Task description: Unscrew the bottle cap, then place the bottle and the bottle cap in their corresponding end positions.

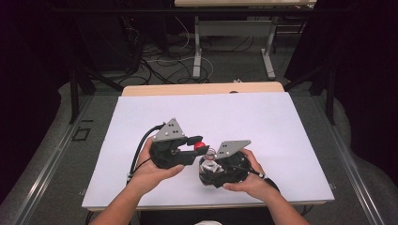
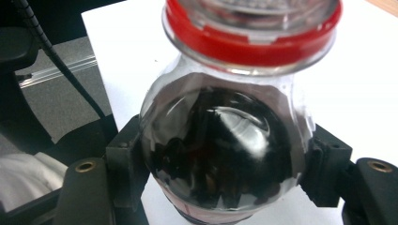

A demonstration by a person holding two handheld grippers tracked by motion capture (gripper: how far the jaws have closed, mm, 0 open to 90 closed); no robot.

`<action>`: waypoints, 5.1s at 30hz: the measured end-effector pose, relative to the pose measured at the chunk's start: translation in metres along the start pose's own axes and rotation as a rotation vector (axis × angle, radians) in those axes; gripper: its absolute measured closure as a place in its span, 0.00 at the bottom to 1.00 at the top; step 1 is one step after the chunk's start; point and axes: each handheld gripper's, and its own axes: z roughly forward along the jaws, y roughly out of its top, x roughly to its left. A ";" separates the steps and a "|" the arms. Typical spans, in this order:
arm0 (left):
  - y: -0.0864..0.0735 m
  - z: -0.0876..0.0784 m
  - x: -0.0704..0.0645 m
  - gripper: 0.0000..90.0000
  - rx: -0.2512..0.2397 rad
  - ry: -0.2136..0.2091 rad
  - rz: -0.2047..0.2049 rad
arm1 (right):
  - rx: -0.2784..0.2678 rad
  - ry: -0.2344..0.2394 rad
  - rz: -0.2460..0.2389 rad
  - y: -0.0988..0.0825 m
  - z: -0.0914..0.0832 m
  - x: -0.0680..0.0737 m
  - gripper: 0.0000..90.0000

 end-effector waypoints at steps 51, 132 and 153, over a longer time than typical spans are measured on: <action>-0.069 -0.029 0.063 0.69 -0.016 0.202 -0.184 | -0.043 -0.251 0.156 0.050 0.047 -0.086 0.33; -0.099 0.007 0.072 0.69 0.033 0.208 -0.248 | -0.034 -0.389 0.286 0.002 0.095 -0.130 0.12; -0.100 0.070 0.061 0.69 0.069 0.111 -0.201 | -0.043 -0.476 0.321 -0.044 0.048 -0.112 0.00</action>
